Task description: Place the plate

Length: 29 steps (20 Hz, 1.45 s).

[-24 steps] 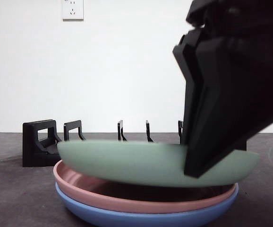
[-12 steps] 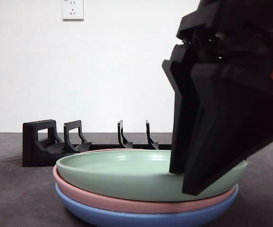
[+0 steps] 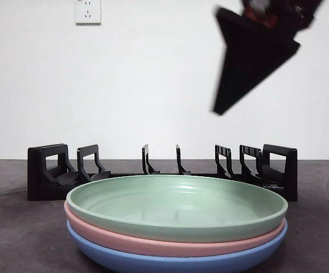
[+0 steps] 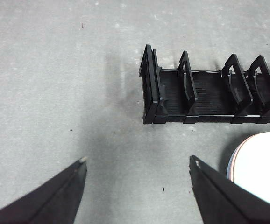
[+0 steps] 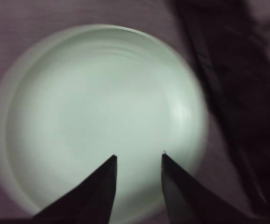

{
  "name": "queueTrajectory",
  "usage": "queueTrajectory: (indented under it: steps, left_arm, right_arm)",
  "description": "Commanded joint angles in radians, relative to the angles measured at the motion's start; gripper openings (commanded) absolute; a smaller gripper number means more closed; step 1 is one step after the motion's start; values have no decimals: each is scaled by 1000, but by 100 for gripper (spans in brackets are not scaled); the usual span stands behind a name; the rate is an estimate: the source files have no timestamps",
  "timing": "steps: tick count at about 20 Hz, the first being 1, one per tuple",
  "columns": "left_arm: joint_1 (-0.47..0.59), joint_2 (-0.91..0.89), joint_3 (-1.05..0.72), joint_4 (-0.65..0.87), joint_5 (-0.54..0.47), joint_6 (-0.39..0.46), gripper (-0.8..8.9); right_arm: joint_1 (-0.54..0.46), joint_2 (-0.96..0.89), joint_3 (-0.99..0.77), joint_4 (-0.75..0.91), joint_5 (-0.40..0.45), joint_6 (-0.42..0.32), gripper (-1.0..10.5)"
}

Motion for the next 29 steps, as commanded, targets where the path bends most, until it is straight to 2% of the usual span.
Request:
queueTrajectory:
  steps: [1,5,10,12,13,14,16,19,27,29]
  left_arm:
    - [-1,6,14,10,-3,6,344]
    - [-1,6,14,12,-3,6,344]
    - [-1,6,14,14,-3,6,344]
    - [-1,6,14,14,-3,7,312]
    - [-1,6,14,13,-3,8,168]
    - [-1,6,14,9,-3,6,6]
    - [-1,6,14,14,-2,8,6]
    - [-1,2,15,-1,-2,7,7]
    - [-1,-4,11,15,-2,9,7]
    - [-12,-64,-46,60,-2,33,7]
  right_arm:
    - [-158,-42,-13,37,-13,52,154]
    - [-428,-128,-24,53,-62,147,162]
    - [-611,-240,-24,50,-64,226,162]
    - [-631,-268,-24,46,-64,228,153]
    - [-633,-278,-24,40,-65,231,35]
    - [-632,-286,-24,37,-66,231,19]
    - [-632,-288,-24,39,-84,234,19]
    - [-632,-289,-24,-6,-181,260,18]
    - [-632,-289,-24,3,-185,260,18]
    - [-632,-289,-24,4,-184,260,18]
